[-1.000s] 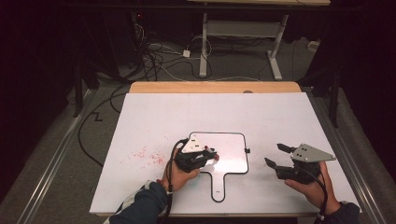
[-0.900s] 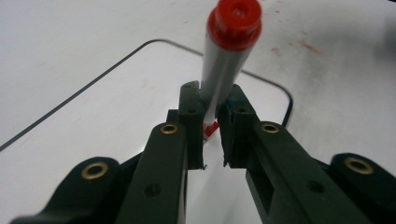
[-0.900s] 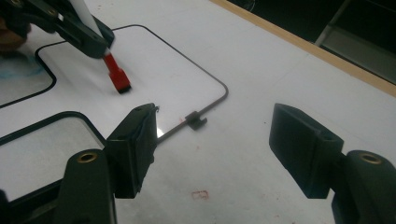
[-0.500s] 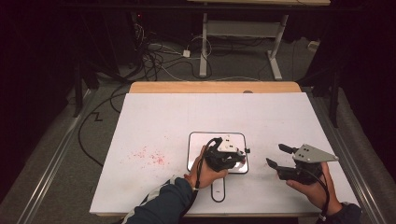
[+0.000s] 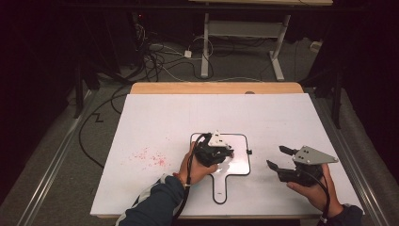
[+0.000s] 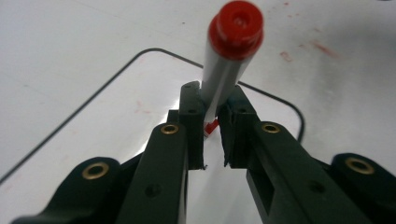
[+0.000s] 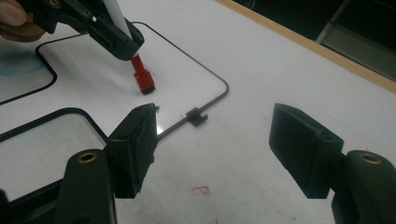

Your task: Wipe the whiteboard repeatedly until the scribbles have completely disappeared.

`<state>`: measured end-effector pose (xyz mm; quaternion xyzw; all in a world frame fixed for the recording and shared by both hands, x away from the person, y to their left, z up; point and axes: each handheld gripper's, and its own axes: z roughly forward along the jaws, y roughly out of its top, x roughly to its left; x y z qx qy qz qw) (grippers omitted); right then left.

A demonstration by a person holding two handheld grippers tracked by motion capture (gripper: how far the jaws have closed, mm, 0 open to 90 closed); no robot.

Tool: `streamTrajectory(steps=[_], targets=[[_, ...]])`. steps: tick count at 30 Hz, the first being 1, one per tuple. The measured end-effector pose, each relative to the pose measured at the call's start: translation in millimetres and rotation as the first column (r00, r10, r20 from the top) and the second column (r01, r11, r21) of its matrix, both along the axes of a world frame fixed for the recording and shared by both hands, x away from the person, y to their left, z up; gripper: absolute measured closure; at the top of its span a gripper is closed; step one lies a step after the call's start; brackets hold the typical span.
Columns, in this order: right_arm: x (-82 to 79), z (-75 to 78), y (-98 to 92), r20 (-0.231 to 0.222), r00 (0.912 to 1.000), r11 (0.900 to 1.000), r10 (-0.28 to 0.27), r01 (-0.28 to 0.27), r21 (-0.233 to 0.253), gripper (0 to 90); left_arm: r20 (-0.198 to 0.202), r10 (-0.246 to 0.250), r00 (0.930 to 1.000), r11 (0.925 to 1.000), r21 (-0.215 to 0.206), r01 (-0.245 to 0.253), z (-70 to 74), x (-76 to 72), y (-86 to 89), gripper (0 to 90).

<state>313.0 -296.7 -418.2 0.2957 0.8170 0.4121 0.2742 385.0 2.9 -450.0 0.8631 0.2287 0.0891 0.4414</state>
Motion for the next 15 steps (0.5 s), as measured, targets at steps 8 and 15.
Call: streamTrajectory(steps=[8, 15], targets=[[0.5, 1.4, -0.1, 0.003, 1.0, 1.0, 0.004, -0.004, 0.003, 33.7, -0.005, -0.075, 0.9972, 0.997, -0.019, 0.075, -1.3, -2.7, -36.4, 78.4], [-0.5, 1.1, -1.2, 0.003, 1.0, 1.0, 0.009, -0.009, 0.002, 33.7, 0.013, -0.058, 0.9982, 0.9983, -0.004, 0.058, 1.2, 8.2, -51.2, 78.4]])
